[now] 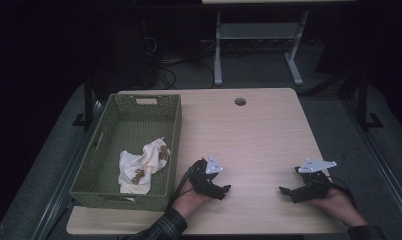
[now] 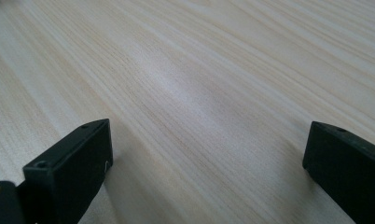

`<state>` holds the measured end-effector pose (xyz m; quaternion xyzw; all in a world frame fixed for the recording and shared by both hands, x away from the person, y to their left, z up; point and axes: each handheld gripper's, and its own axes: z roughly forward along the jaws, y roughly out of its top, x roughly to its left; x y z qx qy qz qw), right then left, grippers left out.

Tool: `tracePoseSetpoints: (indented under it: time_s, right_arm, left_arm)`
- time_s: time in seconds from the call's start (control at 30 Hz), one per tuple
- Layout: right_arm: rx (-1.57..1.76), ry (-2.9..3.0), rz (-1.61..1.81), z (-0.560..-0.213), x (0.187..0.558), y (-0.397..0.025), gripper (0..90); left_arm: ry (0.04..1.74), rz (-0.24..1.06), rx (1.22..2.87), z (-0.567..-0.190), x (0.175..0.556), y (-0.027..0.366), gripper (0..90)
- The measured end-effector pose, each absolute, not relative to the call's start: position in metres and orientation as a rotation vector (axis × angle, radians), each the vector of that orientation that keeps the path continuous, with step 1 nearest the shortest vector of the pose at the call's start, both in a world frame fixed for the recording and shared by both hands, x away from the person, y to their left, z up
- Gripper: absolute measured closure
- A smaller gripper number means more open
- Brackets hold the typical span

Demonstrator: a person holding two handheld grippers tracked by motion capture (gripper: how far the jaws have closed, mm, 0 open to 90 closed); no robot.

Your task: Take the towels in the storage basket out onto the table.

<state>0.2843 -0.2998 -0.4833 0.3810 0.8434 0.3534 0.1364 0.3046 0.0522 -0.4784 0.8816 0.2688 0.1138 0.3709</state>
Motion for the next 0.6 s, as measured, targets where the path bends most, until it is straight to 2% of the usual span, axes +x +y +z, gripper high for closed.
tracePoseSetpoints:
  time_s: [0.6]
  right_arm:
    - [1.096, 2.448, 1.026, -0.4832, 0.285, -0.3, 1.0]
  left_arm:
    - [0.737, 0.28, 2.294, -0.4738, 0.307, 0.0521, 12.8]
